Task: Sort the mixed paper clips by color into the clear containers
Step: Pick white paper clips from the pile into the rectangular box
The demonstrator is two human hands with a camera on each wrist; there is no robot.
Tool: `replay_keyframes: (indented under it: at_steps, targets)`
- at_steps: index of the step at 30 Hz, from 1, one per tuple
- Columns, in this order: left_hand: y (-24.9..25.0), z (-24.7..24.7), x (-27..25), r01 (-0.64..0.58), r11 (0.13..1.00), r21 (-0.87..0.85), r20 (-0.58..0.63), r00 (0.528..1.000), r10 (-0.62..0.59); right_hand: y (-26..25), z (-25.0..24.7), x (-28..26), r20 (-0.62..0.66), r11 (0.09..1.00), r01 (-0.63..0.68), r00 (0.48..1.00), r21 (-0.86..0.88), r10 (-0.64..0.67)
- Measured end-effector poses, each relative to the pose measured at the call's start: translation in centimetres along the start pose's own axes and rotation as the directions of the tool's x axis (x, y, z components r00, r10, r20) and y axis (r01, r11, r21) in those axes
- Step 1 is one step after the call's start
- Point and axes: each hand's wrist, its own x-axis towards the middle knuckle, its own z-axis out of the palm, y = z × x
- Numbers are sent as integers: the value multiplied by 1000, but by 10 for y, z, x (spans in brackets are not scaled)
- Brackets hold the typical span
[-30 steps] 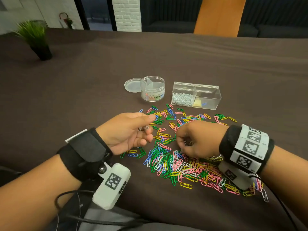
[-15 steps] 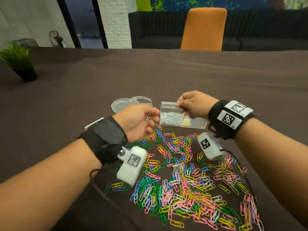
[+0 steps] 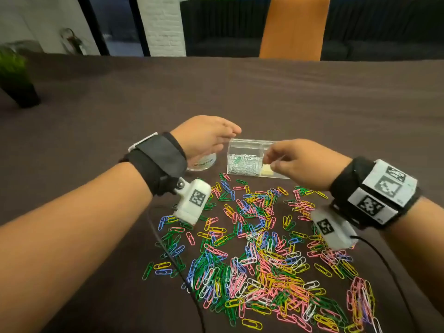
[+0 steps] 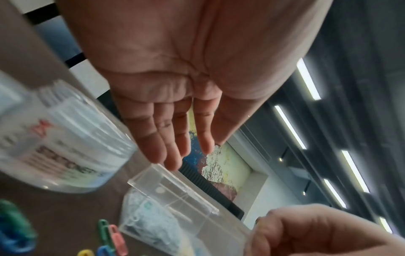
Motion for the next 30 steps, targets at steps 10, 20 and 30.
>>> replay_keyframes:
  at_steps: [10,20,30]
  targets:
    - [-32,-8,-59,-97,689,718,2,991,137,-9,8,46,-70,957,62,994,-282,-85]
    - [-41,-27,-103,-28,608,793,64,997,-38,-30,30,128,162,843,102,987,-529,-18]
    - [-50,-39,-97,-21,642,766,44,999,-19,-19,13,121,81,974,6,997,-228,13]
